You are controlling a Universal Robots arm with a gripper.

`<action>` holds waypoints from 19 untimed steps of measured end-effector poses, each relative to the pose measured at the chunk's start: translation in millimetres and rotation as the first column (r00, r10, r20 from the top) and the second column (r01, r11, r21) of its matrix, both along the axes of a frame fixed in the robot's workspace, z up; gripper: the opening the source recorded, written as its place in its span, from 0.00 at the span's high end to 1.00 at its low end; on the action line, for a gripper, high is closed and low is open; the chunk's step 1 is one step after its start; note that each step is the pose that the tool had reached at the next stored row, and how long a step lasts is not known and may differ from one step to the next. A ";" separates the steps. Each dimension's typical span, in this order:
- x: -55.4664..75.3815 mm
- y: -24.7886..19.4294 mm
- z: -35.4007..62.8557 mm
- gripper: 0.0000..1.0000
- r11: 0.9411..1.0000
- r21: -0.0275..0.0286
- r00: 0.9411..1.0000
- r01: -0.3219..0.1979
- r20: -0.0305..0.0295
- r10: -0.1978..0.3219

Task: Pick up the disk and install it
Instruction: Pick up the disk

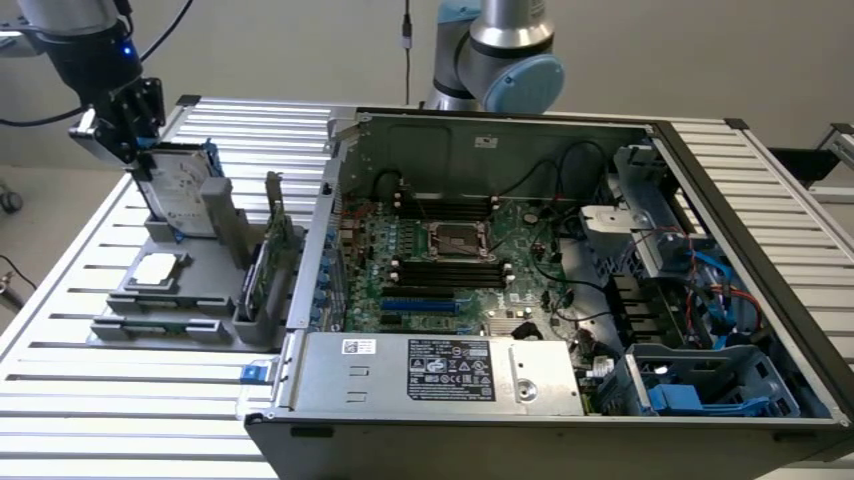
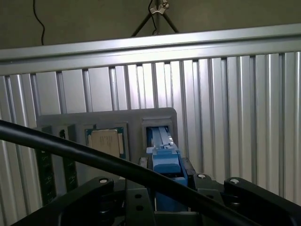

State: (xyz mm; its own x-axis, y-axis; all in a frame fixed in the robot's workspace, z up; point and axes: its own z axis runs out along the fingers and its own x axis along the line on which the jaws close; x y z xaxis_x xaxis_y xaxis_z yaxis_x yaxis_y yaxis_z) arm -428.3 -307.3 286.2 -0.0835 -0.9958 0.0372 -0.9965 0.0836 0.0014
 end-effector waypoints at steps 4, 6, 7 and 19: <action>0.0 0.6 -0.4 0.60 1.000 0.000 1.000 0.000 0.000 0.000; 0.0 1.1 -0.4 0.60 1.000 0.000 1.000 0.000 0.000 0.000; 0.0 1.4 -0.4 0.60 1.000 0.000 1.000 0.000 0.000 0.000; 0.2 1.9 -0.4 0.67 1.000 0.000 1.000 0.000 0.000 0.000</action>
